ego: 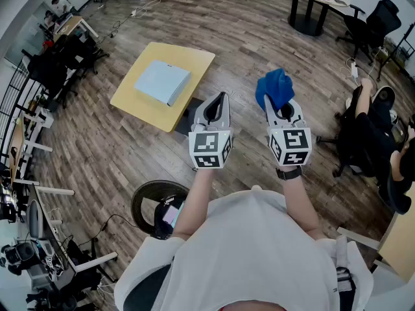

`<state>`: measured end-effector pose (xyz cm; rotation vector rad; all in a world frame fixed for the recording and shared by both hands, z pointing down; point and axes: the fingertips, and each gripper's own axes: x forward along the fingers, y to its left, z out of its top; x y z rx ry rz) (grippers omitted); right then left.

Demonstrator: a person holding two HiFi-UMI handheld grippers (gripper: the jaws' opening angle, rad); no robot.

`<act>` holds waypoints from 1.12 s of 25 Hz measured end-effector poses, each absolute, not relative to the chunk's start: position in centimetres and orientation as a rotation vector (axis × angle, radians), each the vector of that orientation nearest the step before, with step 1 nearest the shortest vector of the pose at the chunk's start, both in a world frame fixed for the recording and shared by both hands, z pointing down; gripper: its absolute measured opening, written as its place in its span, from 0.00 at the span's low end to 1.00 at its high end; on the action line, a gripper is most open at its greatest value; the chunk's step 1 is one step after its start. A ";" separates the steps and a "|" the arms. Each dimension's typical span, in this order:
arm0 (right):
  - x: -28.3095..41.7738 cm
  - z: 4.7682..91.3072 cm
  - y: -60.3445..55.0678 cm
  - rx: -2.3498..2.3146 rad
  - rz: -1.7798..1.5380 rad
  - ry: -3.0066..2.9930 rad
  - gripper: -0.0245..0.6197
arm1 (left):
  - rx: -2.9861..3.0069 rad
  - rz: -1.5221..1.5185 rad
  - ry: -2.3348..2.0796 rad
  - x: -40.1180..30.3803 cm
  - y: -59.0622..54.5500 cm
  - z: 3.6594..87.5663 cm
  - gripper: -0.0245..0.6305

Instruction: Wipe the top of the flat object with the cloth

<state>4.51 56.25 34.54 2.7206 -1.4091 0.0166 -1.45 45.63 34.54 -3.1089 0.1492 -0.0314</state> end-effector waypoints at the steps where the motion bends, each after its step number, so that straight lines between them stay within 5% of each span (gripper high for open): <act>1: 5.0 34.7 56.5 2.727 0.019 -1.422 0.16 | -3.114 -0.031 0.155 -0.9 45.8 34.7 0.05; 15: 8.7 40.7 55.1 2.692 0.287 -1.753 0.16 | -3.208 -0.051 0.260 2.1 46.3 38.9 0.05; 28: 15.5 40.6 32.8 2.456 0.302 -1.932 0.16 | -3.173 -0.137 0.537 8.8 24.6 39.9 0.05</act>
